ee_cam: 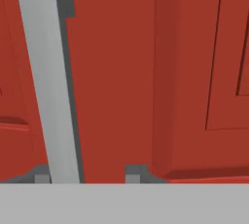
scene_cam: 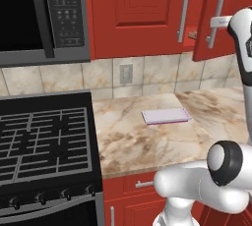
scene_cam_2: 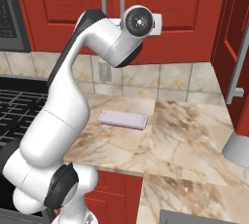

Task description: Pick the bar soap and bar soap from the cabinet and place them on the counter.

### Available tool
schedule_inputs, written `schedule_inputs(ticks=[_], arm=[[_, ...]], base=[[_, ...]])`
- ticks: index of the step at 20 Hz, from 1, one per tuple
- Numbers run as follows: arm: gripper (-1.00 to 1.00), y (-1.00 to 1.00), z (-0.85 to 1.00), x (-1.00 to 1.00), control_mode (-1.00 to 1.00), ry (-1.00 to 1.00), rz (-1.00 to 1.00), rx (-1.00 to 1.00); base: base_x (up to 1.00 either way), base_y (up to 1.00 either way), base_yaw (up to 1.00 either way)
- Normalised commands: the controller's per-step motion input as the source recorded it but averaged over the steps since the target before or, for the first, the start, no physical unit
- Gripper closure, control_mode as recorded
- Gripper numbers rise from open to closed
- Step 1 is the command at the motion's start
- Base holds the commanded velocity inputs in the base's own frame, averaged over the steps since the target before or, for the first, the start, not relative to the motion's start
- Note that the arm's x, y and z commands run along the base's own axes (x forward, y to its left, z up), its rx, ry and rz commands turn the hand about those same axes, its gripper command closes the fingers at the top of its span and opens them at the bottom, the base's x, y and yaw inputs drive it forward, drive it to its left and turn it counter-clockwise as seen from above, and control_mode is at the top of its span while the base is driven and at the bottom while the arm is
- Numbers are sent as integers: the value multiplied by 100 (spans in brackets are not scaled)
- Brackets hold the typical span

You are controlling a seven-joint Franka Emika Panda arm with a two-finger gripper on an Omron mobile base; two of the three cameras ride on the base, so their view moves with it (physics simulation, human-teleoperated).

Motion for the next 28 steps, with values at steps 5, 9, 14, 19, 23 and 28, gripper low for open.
schedule_inputs(ticks=[5, 9, 14, 19, 23, 28], arm=[[100, -96, 0, -39, -100, 0, 0, 0], [100, -99, 0, -38, -100, 0, 0, 0], [100, -100, 0, -36, -100, 0, 0, 0], [100, -100, 0, -35, -100, 0, 1, 0], [100, -96, 0, -32, -100, 0, 0, 0], [100, -93, -2, -27, -100, 0, 0, 0]], base=[[0, 0, 0], [0, 0, 0], [0, 0, 0], [0, 0, 0], [0, 0, 0], [0, 0, 0]])
